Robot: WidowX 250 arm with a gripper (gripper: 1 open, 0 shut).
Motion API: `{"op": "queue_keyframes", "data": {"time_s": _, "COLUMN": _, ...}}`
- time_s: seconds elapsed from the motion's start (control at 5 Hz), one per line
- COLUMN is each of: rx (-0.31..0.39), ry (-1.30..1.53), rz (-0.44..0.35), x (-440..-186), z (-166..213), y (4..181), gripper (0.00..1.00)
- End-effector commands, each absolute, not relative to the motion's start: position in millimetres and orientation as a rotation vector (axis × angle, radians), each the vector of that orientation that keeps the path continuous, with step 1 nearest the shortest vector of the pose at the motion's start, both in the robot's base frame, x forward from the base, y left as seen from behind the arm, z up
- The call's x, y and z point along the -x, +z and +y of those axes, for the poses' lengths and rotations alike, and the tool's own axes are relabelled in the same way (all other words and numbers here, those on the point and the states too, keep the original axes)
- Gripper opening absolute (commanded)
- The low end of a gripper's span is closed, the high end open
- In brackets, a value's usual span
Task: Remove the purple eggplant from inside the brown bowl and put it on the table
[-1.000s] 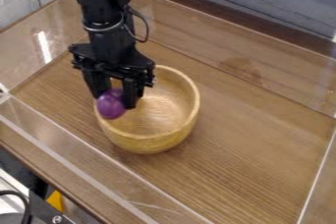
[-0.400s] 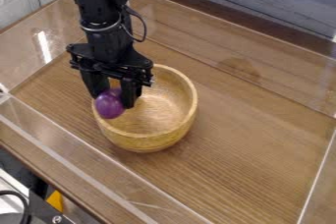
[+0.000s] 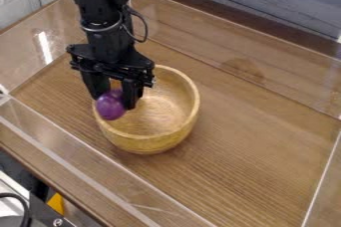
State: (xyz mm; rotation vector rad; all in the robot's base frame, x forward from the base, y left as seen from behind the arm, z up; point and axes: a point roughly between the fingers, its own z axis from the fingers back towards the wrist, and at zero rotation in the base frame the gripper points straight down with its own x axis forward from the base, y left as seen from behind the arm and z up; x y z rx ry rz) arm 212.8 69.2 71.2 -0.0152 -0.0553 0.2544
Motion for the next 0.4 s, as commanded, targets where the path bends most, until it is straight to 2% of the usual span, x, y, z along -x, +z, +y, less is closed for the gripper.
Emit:
{"op": "queue_keyframes", "data": {"time_s": 0.0, "rx": 0.008, "ry": 0.276, "rz": -0.077, "x": -213.4, "z": 75.5, "y": 76.2, "gripper": 0.0}}
{"op": "queue_keyframes", "data": {"time_s": 0.2, "rx": 0.008, "ry": 0.28, "rz": -0.077, "x": -213.2, "z": 76.1, "y": 76.5, "gripper": 0.0}}
